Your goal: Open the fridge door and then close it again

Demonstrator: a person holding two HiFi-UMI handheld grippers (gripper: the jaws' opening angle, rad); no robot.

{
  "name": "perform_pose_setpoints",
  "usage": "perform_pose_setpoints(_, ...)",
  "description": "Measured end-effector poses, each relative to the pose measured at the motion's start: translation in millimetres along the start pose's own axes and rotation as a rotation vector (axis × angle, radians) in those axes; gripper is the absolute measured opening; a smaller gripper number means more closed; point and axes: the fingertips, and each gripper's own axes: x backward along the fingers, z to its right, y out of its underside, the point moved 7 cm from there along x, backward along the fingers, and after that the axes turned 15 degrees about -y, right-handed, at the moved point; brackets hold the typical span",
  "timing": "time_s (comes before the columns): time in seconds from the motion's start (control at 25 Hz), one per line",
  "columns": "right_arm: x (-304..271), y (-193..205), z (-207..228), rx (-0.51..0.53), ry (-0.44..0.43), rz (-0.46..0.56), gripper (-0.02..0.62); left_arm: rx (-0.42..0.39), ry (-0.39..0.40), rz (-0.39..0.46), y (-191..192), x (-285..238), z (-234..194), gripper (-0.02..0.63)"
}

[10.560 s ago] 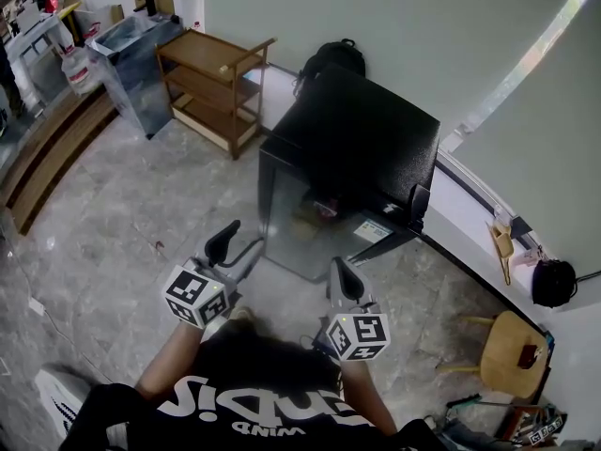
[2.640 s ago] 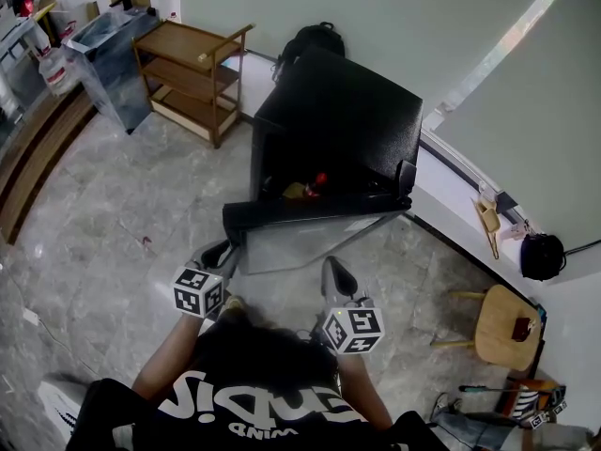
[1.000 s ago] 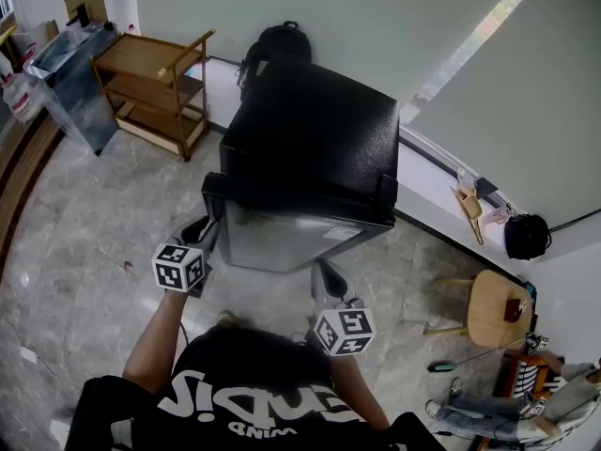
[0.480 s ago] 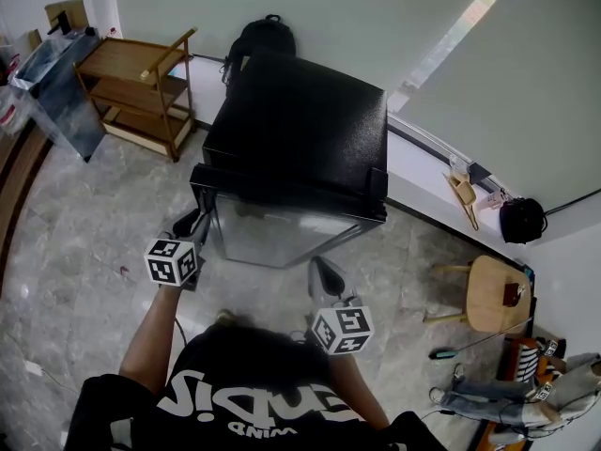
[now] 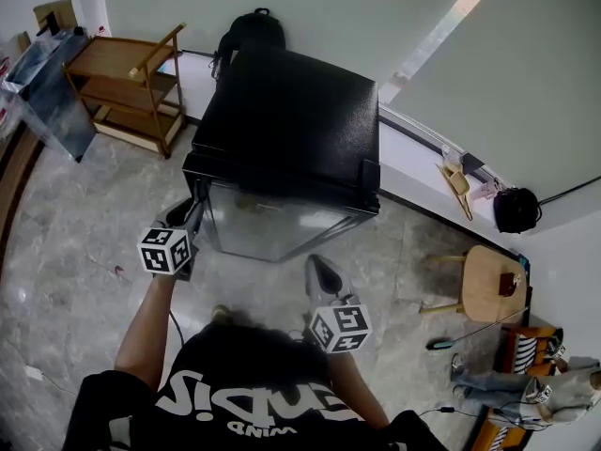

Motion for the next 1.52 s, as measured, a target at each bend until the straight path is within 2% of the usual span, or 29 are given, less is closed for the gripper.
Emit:
perform_pose_setpoints(0.4,15.1,4.6,-0.6,-0.003,0.021,-0.005,-0.003,-0.001,-0.003,0.004,-2.7,-7.7,1.0,0.089)
perform_pose_setpoints(0.72,26.8,8.4,-2.6,-0.001,0.015,-0.007,-0.003,0.016,-0.034,0.010,-3.0,-1.0,6.9,0.075)
perform_pose_setpoints(1.04,31.6,17.3,-4.9,0.007,-0.021,0.002,-0.003,-0.014,0.015,0.072,-4.0,40.5,34.2,0.069)
perform_pose_setpoints(1.28,26.9,19.0,-15.0,0.024,-0.086,0.010,-0.003,-0.055,0.020,0.102,3.7,84.9,50.4,0.057)
perform_pose_setpoints(1.52,23.7,17.5,-27.7,0.038,-0.156,0.010,-0.003,-0.056,0.007,0.121,9.6,132.4,65.0,0.054)
